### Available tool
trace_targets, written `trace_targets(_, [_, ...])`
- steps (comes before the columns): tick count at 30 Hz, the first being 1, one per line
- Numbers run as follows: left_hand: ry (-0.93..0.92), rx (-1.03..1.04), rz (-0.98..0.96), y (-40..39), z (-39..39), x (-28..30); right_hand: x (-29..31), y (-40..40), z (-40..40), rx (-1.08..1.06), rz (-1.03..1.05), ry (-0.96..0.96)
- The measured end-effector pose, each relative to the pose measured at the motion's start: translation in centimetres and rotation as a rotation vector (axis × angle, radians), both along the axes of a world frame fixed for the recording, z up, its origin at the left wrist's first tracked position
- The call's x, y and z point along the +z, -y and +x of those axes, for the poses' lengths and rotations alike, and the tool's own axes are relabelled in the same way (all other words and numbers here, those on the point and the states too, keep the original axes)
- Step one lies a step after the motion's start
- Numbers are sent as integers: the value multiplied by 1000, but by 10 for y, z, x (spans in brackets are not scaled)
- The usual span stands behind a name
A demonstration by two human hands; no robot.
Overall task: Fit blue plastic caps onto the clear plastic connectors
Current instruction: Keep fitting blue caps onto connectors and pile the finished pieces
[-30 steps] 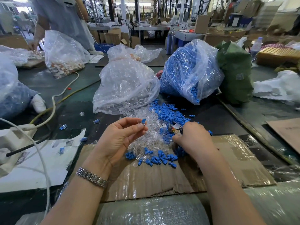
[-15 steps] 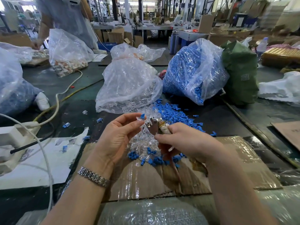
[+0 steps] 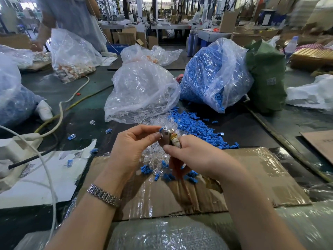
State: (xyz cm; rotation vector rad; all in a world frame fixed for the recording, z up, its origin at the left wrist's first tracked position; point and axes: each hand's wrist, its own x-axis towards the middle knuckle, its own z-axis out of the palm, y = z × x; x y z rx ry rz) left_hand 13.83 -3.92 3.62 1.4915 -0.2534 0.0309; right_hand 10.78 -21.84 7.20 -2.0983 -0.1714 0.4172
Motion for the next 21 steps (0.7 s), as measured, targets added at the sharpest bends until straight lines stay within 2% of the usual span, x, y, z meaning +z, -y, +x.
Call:
trace_targets(6, [16,35,37,1,-1,-1,-5,-11,-2,-58,-56,67])
trace_targets(9, [44,52,53,-1,1,0,-3,-9,-2,-73,-5,17])
trace_targets(11, [87,134,123,-7,3,0,1,-4,-2,-84,1,-14])
trace_targets(14, [140,464,371,-24,8,-3,5,11,1,-183,-41,57])
trace_targets(16, [115,735,621,-37,13,-5,5,25,6,-308,-200,166])
trace_targets(18, [82,914,890,-47,16,-7,2,37,9,-403,-403,217])
trace_targets(19, [101,946,968,-48,16,-7,-1,42,9,-430,-501,213])
trace_targets(21, [200,846,998,-47,15,-7,-9,46,11,-450,-651,186])
